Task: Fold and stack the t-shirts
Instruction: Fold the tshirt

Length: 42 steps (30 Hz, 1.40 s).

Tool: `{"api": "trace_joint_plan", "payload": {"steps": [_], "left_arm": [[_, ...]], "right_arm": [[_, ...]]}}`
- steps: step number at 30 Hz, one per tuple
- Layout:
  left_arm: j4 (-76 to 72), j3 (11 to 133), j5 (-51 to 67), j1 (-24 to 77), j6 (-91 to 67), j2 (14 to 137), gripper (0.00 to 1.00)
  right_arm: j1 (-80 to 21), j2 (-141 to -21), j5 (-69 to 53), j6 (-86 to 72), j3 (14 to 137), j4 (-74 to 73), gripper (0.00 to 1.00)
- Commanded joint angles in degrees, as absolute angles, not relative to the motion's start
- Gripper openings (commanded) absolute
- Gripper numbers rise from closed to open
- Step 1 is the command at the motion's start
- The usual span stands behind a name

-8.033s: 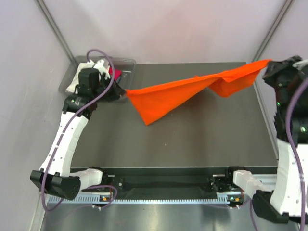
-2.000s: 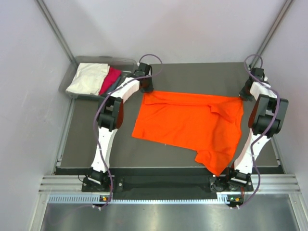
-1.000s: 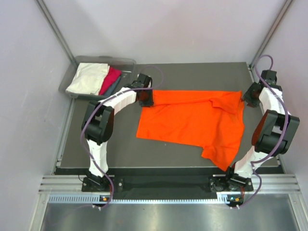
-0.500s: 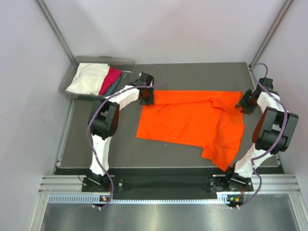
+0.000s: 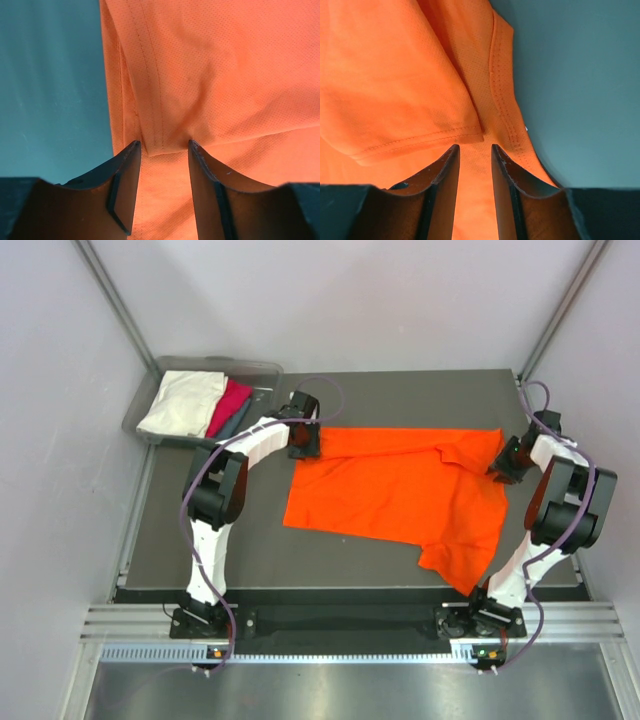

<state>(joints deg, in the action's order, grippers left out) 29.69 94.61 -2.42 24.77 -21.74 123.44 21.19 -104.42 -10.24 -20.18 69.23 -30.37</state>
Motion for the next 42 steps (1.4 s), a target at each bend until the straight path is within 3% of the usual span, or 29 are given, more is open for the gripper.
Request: {"api": "trace_joint_plan", "payload": {"steps": [1,14,18,19,22,24,29,30,33,34,42], "left_arm": [[30.24,95.54,-1.93,24.43,-20.83,122.69,0.48],[29.88,94.83,-1.50,24.00,-21.36,124.01,0.47],[30.41,96.59,-0.62,23.56,-22.23,125.59,0.35],[30.32,96.94,-0.53,23.47,-22.41,125.86,0.26],[30.32,97.29,-1.05,23.38,-22.41,125.95,0.16],[30.85,97.82,-1.40,23.29,-22.41,125.95,0.03],[31.29,98.26,-2.28,23.03,-22.59,125.51,0.00],[31.20,98.35,-2.11,22.94,-22.67,125.42,0.00],[31.38,98.79,-1.06,22.94,-22.76,125.59,0.00],[31.38,99.05,-0.88,22.94,-22.85,125.77,0.00],[31.38,98.96,-0.35,22.94,-23.12,126.39,0.01]], "right_arm": [[21.88,-105.12,-10.19,-20.83,68.64,-27.60,0.33],[21.88,-107.05,-10.37,-20.48,69.34,-26.72,0.26],[21.97,-107.58,-10.37,-20.48,69.87,-26.37,0.23],[21.97,-107.58,-10.37,-20.48,69.96,-26.28,0.20],[21.97,-107.84,-10.90,-20.48,70.40,-26.54,0.14],[21.97,-107.67,-10.99,-20.65,70.66,-26.72,0.11],[21.97,-105.82,-10.46,-20.57,71.19,-27.77,0.06],[21.89,-105.56,-10.46,-20.48,71.45,-28.21,0.06],[21.97,-105.29,-9.94,-20.04,71.89,-28.47,0.33],[21.97,-105.55,-9.93,-19.87,72.07,-28.65,0.34],[21.88,-107.40,-11.33,-20.04,73.30,-28.56,0.25]]}}
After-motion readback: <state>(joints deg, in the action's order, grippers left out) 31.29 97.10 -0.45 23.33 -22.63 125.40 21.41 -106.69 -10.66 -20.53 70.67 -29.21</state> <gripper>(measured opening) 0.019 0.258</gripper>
